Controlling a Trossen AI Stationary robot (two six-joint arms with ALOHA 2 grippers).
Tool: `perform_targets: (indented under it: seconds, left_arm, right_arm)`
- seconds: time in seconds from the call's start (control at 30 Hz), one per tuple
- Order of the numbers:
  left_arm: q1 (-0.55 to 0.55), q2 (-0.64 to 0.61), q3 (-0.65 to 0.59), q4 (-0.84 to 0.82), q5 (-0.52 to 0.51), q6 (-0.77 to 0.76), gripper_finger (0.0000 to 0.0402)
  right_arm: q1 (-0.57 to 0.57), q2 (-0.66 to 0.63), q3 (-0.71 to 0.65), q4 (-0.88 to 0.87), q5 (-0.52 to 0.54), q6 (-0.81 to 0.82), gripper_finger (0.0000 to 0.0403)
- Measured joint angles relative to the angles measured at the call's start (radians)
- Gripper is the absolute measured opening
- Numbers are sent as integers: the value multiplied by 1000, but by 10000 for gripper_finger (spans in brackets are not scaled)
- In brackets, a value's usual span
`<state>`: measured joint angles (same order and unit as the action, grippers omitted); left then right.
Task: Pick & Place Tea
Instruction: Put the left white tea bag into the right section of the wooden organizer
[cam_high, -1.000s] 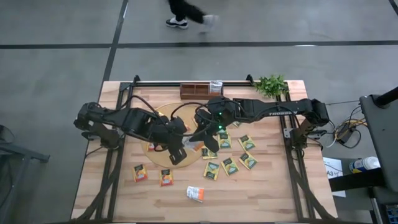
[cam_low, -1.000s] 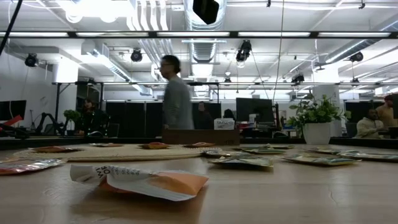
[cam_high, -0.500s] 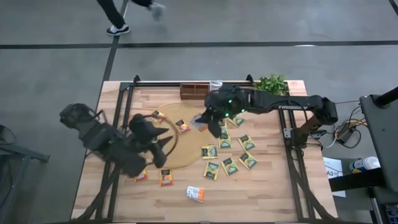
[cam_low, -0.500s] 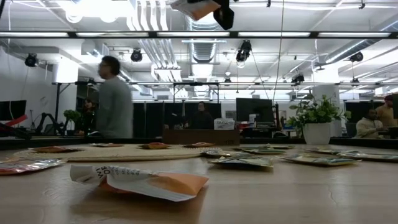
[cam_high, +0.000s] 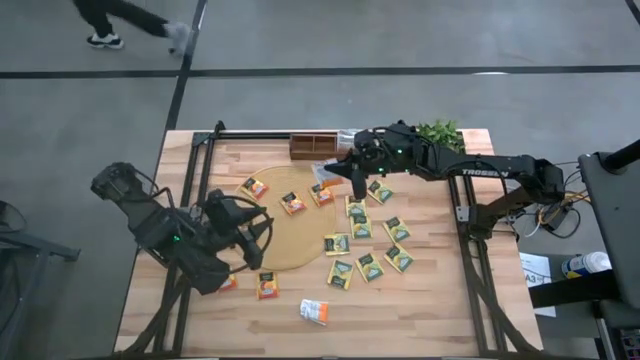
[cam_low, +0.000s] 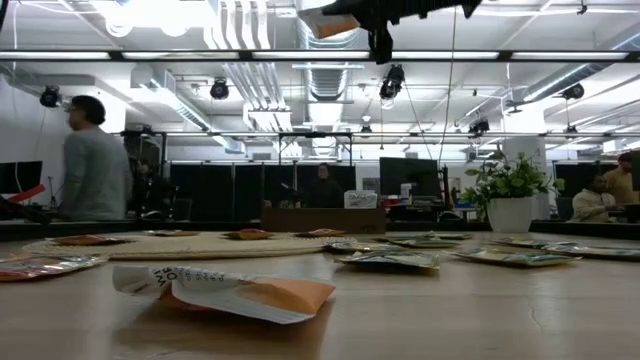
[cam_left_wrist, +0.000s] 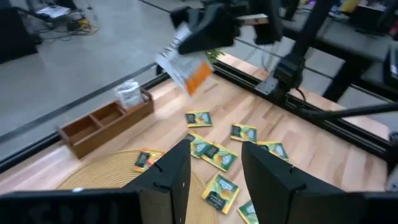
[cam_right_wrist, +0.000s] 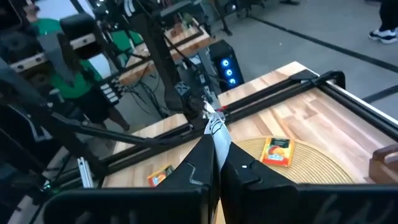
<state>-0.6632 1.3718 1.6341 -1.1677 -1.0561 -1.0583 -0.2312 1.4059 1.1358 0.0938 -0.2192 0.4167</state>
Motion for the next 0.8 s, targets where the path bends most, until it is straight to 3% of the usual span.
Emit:
perform_targets:
  seconds: [0.23,0.57,0.7,0.8]
  left_arm:
    - [10,-70,-140,316,102,276,137]
    - [207,-250,-515,986,560,431,137]
    - [276,-319,-677,1218,550,466,137]
    - [313,-362,-773,1283,485,465,137]
  right_arm:
    - [-78,-30,-143,215,-90,61,8]
    - [-234,-30,-211,318,-236,76,8]
    - [-305,-30,-211,321,-288,52,8]
    - [-364,-30,-211,333,-331,31,8]
